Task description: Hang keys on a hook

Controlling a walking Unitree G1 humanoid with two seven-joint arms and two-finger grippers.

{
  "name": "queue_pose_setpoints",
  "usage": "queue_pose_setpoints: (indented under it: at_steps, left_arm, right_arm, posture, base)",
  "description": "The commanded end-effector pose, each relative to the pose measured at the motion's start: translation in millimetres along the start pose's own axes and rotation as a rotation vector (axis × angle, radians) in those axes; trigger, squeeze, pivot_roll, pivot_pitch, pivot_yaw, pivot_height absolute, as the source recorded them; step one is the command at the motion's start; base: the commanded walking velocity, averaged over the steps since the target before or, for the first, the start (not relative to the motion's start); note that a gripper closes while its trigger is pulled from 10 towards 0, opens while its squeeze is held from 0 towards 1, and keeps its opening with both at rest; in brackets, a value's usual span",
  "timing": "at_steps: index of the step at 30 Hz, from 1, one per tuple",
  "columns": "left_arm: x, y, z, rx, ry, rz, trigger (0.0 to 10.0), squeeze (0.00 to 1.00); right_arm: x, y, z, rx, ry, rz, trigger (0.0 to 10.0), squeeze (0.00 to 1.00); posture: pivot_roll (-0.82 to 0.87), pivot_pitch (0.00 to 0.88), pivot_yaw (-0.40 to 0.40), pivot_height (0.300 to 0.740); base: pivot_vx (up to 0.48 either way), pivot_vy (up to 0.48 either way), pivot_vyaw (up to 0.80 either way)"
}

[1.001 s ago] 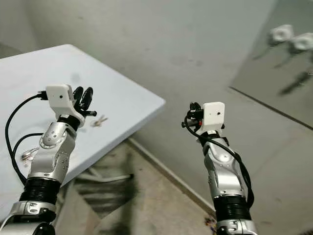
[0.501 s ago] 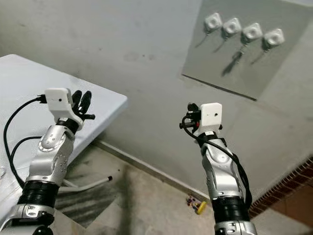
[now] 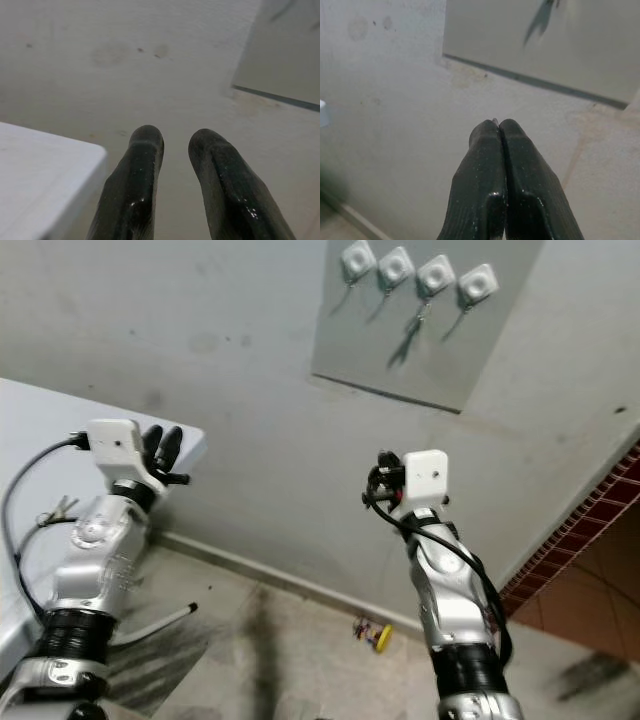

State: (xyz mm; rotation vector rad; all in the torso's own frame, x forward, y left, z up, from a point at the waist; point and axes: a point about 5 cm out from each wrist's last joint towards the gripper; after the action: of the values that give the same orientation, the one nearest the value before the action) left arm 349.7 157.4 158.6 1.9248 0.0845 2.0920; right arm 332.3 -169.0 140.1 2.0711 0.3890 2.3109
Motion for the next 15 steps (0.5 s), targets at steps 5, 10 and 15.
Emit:
queue_pose_setpoints:
  at_steps: [5, 10, 15]
  left_arm:
    - [6.1, -5.9, -1.3, 0.007, 0.008, -0.006, 10.0, 0.0]
    - [6.3, -5.8, -1.5, 0.008, 0.004, -0.012, 10.0, 0.0]
    - [6.3, -6.3, -1.9, 0.01, 0.001, -0.013, 10.0, 0.0]
  right_arm:
    - [9.4, -3.2, 2.4, 0.019, 0.043, -0.008, 10.0, 0.0]
    - [9.0, -3.6, 1.5, 0.023, 0.041, -0.01, 10.0, 0.0]
    - [8.2, -4.1, 0.8, 0.026, 0.037, -0.012, 10.0, 0.0]
  posture:
    - [-0.06, 0.0, -0.066, 0.74]
    - [-0.06, 0.0, -0.065, 0.74]
    - [-0.06, 0.0, -0.066, 0.74]
  base:
    - [0.098, 0.0, 0.0]
    - [0.247, 0.0, 0.0]
    - [0.248, 0.0, 0.0]
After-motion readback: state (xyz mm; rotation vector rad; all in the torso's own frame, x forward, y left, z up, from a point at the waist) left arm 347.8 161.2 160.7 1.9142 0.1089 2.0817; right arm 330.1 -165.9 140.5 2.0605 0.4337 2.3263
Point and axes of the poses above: a point about 5 cm out from each wrist's last joint towards the gripper, its own z axis pointing out of the wrist towards the gripper, its own x axis along the axis of the wrist's last joint, y = z × x, and after that the axes turned 9 degrees about -z, right-handed
